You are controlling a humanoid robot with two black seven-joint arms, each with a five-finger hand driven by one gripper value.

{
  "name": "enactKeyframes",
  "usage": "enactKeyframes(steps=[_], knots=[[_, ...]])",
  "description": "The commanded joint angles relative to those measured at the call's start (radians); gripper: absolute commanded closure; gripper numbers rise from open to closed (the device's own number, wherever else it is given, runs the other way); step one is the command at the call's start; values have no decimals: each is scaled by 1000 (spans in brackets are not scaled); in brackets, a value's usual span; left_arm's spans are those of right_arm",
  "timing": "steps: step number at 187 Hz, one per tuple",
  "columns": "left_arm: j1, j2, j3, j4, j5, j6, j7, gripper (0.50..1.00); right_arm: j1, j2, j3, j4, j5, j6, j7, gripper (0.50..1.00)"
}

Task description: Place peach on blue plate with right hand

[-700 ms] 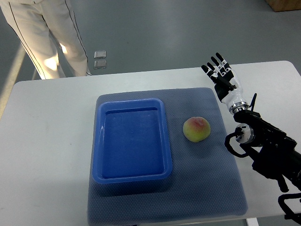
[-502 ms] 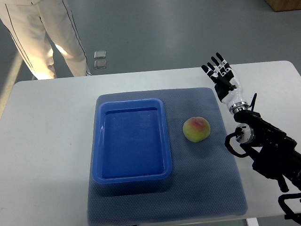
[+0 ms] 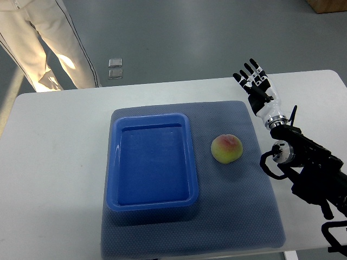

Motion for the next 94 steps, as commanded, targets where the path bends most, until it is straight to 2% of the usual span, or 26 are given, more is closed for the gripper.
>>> enactKeyframes(steps=[1,41,94], knots=[[0,0,1,0,2,0,1,500,2,-1,0,0,0,0,0,570],[0,0,1,0,0,0,-1,500,14,-1,-2,-21,-2,-29,3,570],[0,0,1,0,0,0,1,500,40,-6,-3,-28,-2,-31,3,570]])
